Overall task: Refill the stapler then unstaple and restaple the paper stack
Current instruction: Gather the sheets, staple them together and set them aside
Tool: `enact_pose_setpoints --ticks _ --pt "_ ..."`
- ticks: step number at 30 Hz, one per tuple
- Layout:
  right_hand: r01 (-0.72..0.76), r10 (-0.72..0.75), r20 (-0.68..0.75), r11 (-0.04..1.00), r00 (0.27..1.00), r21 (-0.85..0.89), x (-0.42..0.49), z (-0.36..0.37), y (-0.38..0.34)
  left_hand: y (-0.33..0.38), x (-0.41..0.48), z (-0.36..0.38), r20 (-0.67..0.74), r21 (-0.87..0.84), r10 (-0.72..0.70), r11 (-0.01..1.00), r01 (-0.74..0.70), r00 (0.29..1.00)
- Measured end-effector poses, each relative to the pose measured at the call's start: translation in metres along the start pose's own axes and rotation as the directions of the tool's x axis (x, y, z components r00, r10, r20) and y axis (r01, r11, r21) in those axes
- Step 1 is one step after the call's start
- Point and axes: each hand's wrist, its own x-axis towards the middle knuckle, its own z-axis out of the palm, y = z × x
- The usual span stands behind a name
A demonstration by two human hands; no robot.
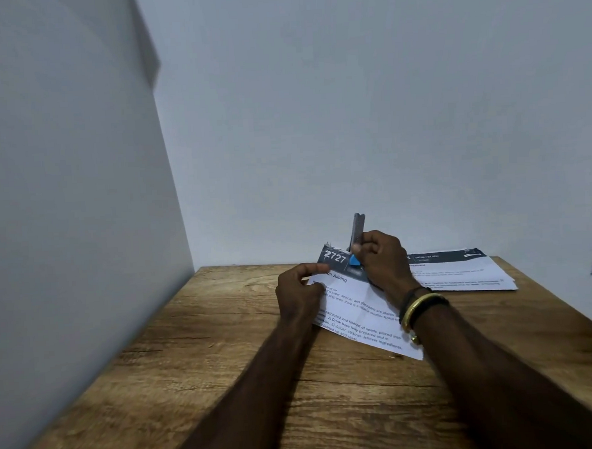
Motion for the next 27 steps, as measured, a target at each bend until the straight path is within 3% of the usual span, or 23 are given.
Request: enact_pose_setpoints --ticks 4,7,9,12,15,17,20,23,25,27 --pt "-0.04 0.033 0.039 0.983 0.999 0.18 -0.002 -0.002 0.0 -0.001 0.002 -0.001 -0.002 -0.013 -0.013 1.0 0.013 1.0" --pt "0.034 -0.032 -0.015 0.976 0.999 0.213 -0.006 -0.006 -0.003 -0.001 0.006 -0.004 -0.068 -0.001 -0.022 1.0 0.022 0.997" --pt "0.109 -0.115 0.027 0.981 0.993 0.161 -0.01 -0.012 -0.006 -0.001 0.01 -0.007 -0.14 0.024 -0.008 1.0 0.011 0.99" --pt "0.189 -0.161 0.29 0.98 0.943 -0.068 -0.02 -0.02 -0.012 -0.003 0.016 -0.014 -0.207 0.087 0.014 0.996 0.004 0.978" --pt "0.27 -0.069 0.545 0.915 0.836 -0.299 -0.035 -0.024 -0.017 -0.005 0.019 -0.019 -0.25 0.143 0.017 0.99 0.019 0.968" --pt "0.271 0.02 0.606 0.882 0.795 -0.385 -0.044 -0.022 -0.016 -0.006 0.019 -0.02 -0.266 0.15 0.011 0.988 0.03 0.964" --pt "0.285 0.093 0.61 0.822 0.787 -0.493 -0.051 -0.021 -0.016 -0.007 0.02 -0.02 -0.275 0.143 -0.011 0.988 0.052 0.961" --pt "0.295 0.082 0.609 0.819 0.789 -0.492 -0.053 -0.021 -0.018 -0.007 0.02 -0.018 -0.282 0.106 -0.021 0.993 0.053 0.959" --pt "0.265 0.01 0.544 0.866 0.839 -0.424 -0.052 -0.022 -0.02 -0.008 0.021 -0.017 -0.281 0.041 -0.059 0.996 0.074 0.958" --pt "0.224 -0.068 0.355 0.881 0.932 -0.417 -0.047 -0.024 -0.018 -0.009 0.022 -0.016 -0.268 -0.078 -0.132 0.99 0.115 0.954"
